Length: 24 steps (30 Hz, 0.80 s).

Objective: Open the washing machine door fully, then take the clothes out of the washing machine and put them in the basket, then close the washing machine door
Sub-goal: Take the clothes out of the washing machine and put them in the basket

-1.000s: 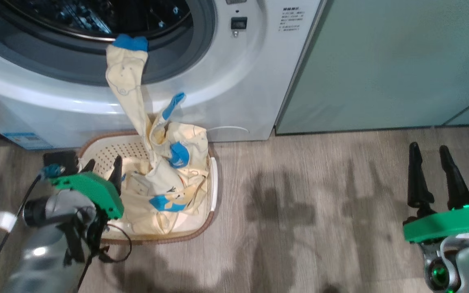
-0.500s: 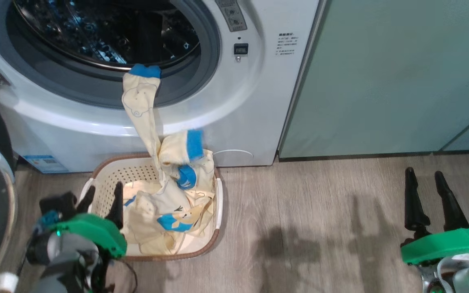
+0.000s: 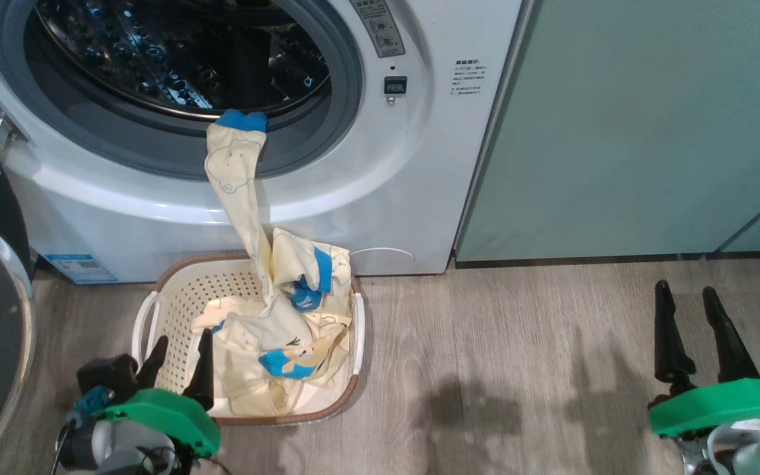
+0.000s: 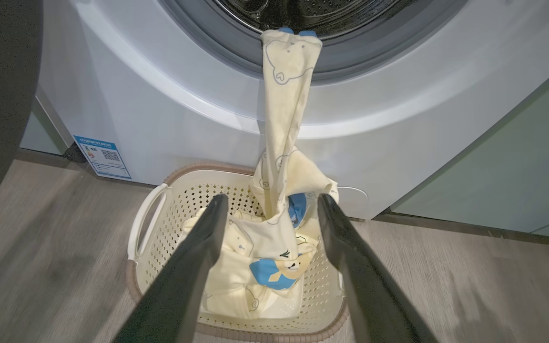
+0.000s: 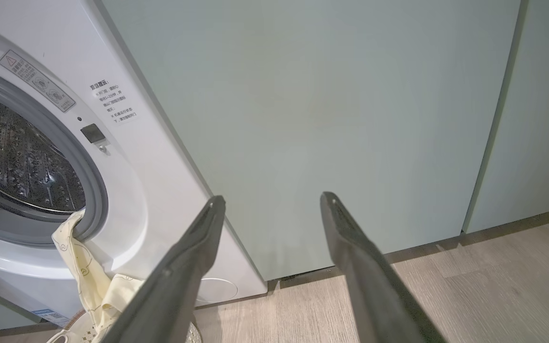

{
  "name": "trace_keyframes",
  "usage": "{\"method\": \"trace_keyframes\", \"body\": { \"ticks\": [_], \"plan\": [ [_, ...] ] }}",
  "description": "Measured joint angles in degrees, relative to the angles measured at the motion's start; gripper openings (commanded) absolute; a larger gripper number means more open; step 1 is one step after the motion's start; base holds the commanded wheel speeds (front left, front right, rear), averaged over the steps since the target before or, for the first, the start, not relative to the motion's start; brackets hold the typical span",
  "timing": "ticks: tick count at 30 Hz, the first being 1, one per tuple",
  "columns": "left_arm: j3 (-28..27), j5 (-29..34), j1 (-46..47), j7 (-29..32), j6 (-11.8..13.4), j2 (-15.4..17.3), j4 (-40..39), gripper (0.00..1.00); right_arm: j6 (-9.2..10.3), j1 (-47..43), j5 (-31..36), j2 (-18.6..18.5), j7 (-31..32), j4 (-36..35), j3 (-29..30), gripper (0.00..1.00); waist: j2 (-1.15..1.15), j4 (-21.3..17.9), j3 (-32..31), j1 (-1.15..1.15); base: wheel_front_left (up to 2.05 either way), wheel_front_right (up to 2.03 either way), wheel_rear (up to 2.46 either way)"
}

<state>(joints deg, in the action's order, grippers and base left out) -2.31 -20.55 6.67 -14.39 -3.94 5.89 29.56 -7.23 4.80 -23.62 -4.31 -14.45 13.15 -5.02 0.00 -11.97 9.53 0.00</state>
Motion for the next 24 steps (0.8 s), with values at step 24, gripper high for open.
{"method": "trace_keyframes", "body": {
  "ticks": [24],
  "plan": [
    [5.1, 6.9, 34.4, 15.4, -2.5, 5.5, 12.3, 1.0, 0.0, 3.9, -0.1, 0.8, 0.0, -1.5, 0.3, 1.0, 0.0, -0.7, 10.6, 0.01, 0.0, 0.0, 0.0]
  ]
}}
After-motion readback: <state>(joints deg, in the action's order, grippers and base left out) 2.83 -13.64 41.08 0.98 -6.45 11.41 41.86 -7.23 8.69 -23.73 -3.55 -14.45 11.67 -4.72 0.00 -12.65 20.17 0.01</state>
